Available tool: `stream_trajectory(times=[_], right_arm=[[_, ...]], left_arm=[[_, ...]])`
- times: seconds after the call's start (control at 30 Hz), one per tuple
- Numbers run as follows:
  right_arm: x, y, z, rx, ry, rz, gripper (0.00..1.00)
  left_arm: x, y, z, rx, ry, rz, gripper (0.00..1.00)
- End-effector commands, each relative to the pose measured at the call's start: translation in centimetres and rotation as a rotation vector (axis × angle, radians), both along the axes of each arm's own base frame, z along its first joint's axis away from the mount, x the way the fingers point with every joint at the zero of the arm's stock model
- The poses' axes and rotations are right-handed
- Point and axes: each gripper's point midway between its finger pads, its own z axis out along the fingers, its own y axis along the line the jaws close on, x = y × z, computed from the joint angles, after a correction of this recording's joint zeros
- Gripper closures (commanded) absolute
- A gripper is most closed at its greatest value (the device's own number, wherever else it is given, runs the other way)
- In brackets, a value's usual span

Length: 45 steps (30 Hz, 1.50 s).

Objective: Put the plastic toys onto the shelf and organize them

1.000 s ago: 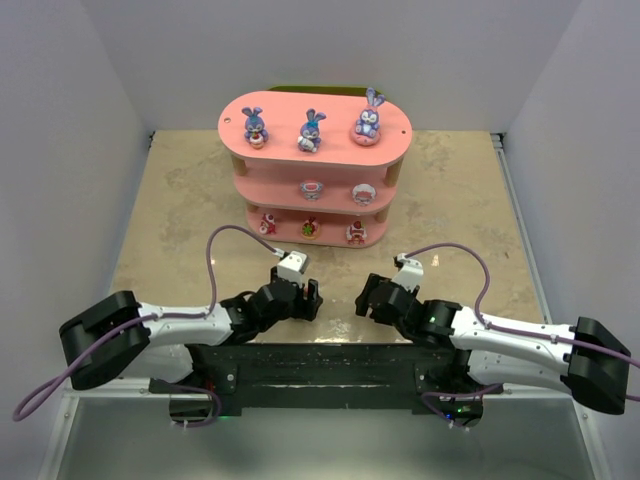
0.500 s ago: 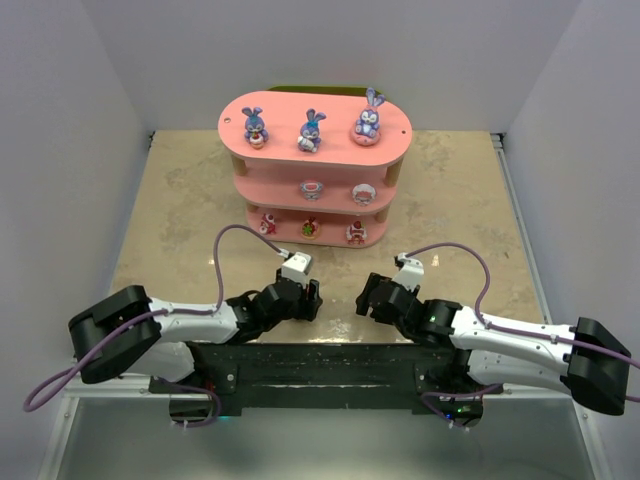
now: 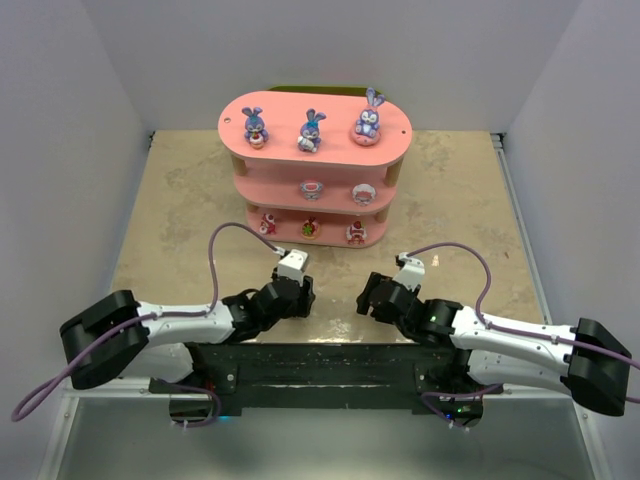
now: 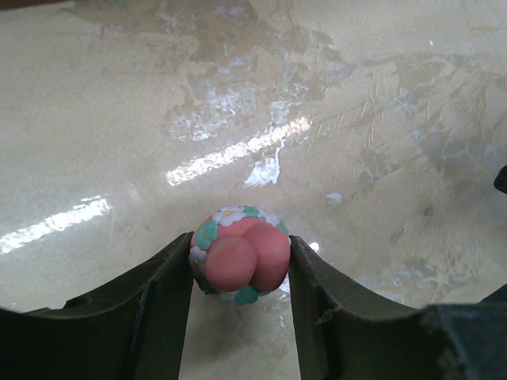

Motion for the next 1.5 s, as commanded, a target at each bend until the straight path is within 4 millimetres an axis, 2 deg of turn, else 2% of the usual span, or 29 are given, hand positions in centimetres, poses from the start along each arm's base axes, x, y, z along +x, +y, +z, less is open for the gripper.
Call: stream_trajectory(times=[0.0,0.13,0.27,0.3,0.37,0.4,0.47,0.5,0.57,0.6,0.7,0.8,0.97,1.03,1.37,1.47], right_arm=[[0.8,-0.8,0.4,-0.012,-0.045,-0.039,0.24],[0.9,-0.9,0.4,-0.014,-0.049,-0.043,0.24],[1.1,-1.0,0.5,-0.016,-0.056,-0.041,0.24],[1.0,-1.0,0.7,-0.012,-0.059,-0.040,0.24],[1.1,-1.2,0.9,-0.014,-0.066,-0.041,0.24],[1.2,-1.3,1.0,-0.013,-0.069,-0.043,0.24],[1.3,-1.4,1.5,-0.005,-0.083,-0.043,0.24],[1.3,-1.6,1.6,-0.005,-0.088,-0.046,0.24],[1.4,-1.7,2.1,0.000,-0.099,-0.047,0.24],[1.5,-1.7,2.2,0.003,-0.103,-0.047,0.24],[1.6,-1.9,2.4,-0.002,-0.109,-0.047,0.24],[1.6,-2.0,2.6,-0.006,-0.114,-0.044,0.24],[1.8,-2.2,2.7,-0.016,-0.120,-0.047,0.24],[1.9,-2.1,2.7,-0.014,-0.120,-0.047,0.24],[2.0,-1.6,2.9,-0.013,-0.112,-0.028,0.24],[2.0,-1.6,3.0,-0.009,-0.114,-0.028,0.24]], left_arm=[[2.2,0.2,4.7,-0.029,-0.100,0.100,0.89],[3.6,1.8,7.7,0.001,-0.129,0.178,0.89],[6.0,3.6,11.0,-0.065,-0.118,0.217,0.90],[6.5,3.5,12.6,-0.088,-0.135,0.223,0.90],[7.0,4.1,13.9,-0.078,-0.149,0.247,0.90],[7.5,4.0,15.6,-0.087,-0.174,0.250,0.90],[8.2,4.7,16.5,-0.063,-0.193,0.273,0.90],[8.8,4.8,17.9,-0.058,-0.222,0.275,0.90],[9.7,5.6,18.8,-0.046,-0.239,0.299,0.90],[10.2,5.8,20.1,-0.044,-0.265,0.299,0.90],[11.6,6.7,22.2,-0.038,-0.310,0.319,0.90],[13.0,7.8,23.2,-0.003,-0.324,0.339,0.90],[15.0,9.2,22.8,0.064,-0.320,0.329,0.90],[15.7,9.7,23.3,0.053,-0.324,0.325,0.90],[17.8,10.2,23.6,0.035,-0.328,0.292,0.90],[18.4,10.7,23.2,0.018,-0.302,0.291,0.87]])
